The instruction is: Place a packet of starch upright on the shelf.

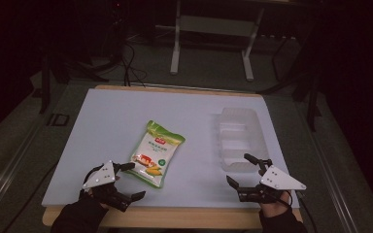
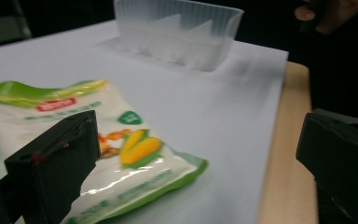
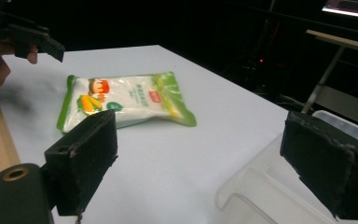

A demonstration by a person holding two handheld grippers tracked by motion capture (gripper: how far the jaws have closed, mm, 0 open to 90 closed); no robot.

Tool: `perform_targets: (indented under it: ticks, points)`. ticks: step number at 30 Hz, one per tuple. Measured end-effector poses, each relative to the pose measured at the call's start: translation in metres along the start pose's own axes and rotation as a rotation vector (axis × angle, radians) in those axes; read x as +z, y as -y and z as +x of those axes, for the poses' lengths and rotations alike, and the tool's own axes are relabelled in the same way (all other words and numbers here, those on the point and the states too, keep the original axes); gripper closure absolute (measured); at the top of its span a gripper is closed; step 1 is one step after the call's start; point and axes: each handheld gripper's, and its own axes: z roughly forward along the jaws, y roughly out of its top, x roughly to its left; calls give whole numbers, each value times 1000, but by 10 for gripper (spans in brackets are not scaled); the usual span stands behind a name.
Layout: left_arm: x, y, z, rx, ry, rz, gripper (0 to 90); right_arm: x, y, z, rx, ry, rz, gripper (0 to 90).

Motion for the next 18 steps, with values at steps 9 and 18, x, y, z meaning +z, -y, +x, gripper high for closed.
perform_targets:
  ticks: [9, 18]
  points:
    - [11, -17, -11, 7, 19, 109, 2, 1, -2, 1, 55, -53, -2, 104]
    - [15, -45, -13, 49, 67, 94, 1, 3, -10, 9, 44, -76, -18, 99]
